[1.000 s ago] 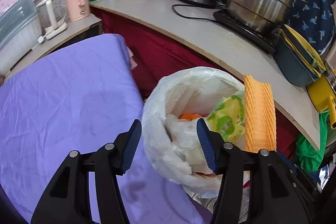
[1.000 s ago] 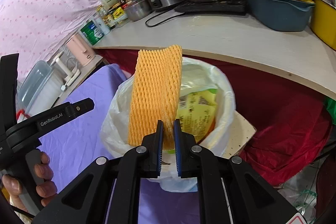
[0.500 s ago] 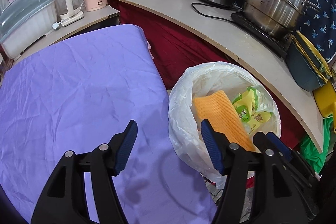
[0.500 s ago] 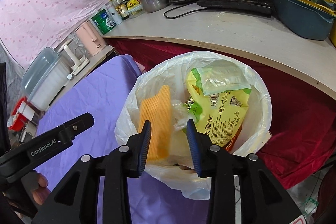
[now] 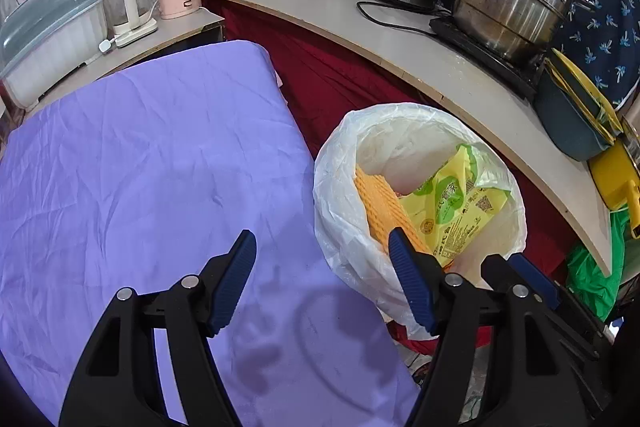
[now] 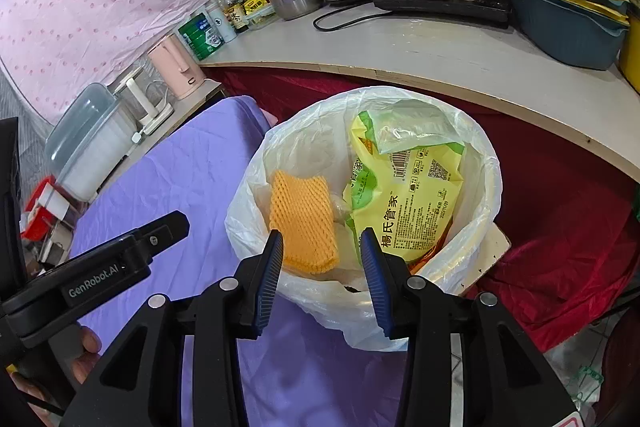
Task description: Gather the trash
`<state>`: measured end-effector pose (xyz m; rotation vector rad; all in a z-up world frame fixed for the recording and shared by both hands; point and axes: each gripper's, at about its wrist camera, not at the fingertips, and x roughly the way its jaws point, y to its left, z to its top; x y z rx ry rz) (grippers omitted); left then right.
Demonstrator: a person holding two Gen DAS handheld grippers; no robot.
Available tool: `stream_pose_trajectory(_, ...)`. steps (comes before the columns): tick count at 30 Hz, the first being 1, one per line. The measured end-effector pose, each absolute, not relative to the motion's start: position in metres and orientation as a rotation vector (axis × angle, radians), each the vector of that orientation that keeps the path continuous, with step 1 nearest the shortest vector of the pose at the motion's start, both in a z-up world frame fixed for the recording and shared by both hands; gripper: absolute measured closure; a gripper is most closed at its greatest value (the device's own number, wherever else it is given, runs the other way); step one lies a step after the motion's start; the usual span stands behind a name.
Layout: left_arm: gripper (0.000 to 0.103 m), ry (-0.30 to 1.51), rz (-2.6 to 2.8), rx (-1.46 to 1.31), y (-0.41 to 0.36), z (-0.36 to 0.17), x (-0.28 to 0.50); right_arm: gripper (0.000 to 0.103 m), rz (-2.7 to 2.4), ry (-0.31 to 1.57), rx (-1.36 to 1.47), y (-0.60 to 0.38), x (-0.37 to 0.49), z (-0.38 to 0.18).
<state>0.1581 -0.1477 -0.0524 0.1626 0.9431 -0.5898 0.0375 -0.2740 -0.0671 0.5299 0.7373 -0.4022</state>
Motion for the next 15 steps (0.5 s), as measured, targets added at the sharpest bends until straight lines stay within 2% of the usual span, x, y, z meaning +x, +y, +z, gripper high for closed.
stream_pose_trajectory(7,0.036,0.933,-0.565,0.206,-0.146,-0.053,0.146,0.049,-0.435,0.750,0.475,-0.271,0.027,-0.057)
stream_pose_trajectory(9,0.032,0.926,-0.553,0.213,-0.144,-0.051,0.142,0.041,-0.444,0.760,0.468,-0.271,0.024,-0.054)
stream_pose_trajectory(15,0.023,0.906,-0.530,0.238,-0.144,-0.048,0.132,0.030,-0.455,0.772,0.459,-0.270,0.014,-0.051)
